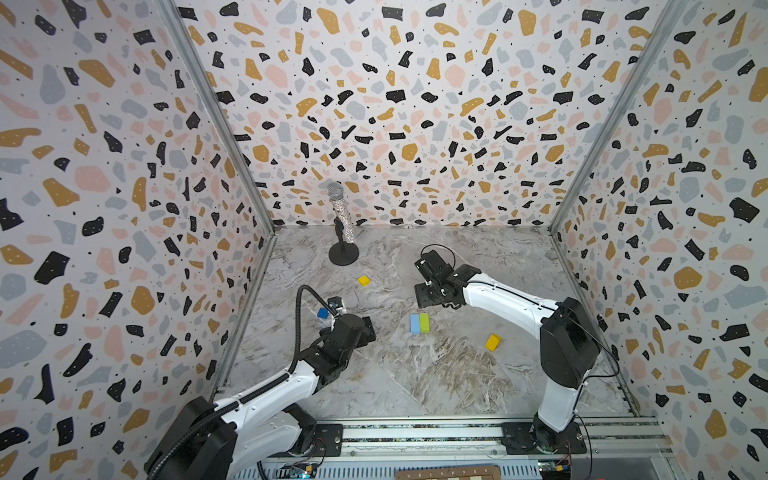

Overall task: Build the wood block tower
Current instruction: 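Carry the red brick toward the robot above the light blue and lime bricks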

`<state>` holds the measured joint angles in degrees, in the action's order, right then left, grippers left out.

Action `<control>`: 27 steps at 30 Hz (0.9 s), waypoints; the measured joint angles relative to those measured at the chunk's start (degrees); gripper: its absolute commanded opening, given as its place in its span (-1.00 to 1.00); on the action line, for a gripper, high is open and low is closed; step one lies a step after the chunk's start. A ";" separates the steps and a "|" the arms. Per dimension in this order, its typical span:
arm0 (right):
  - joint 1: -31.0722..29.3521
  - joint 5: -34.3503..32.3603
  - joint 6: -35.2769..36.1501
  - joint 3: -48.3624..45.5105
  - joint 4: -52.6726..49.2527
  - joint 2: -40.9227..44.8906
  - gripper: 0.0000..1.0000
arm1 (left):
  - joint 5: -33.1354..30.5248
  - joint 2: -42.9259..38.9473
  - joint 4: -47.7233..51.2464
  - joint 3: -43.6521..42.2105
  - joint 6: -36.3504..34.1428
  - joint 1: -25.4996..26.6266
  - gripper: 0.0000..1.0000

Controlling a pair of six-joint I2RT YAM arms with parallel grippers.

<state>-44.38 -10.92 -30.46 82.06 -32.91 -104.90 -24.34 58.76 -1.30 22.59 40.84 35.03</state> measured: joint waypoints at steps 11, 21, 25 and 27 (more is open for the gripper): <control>-4.92 -3.76 -9.68 -11.85 4.44 5.14 0.03 | -0.24 -2.08 -1.99 -3.26 -0.22 0.02 1.00; -5.53 -5.03 -11.32 -11.10 6.54 3.98 0.03 | -0.24 -2.40 -2.99 -4.85 -0.31 0.02 1.00; -5.84 -5.01 -11.43 -11.10 6.78 3.26 0.03 | -0.24 -2.71 -3.19 -4.85 -0.35 0.02 1.00; -6.05 -5.01 -11.50 -11.10 6.93 3.23 0.03 | -0.24 -2.71 -3.23 -4.85 -0.35 0.02 1.00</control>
<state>-50.43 -15.92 -41.95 70.96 -25.98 -101.67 -24.58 56.05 -4.54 17.74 40.49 35.05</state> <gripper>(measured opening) 0.639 0.998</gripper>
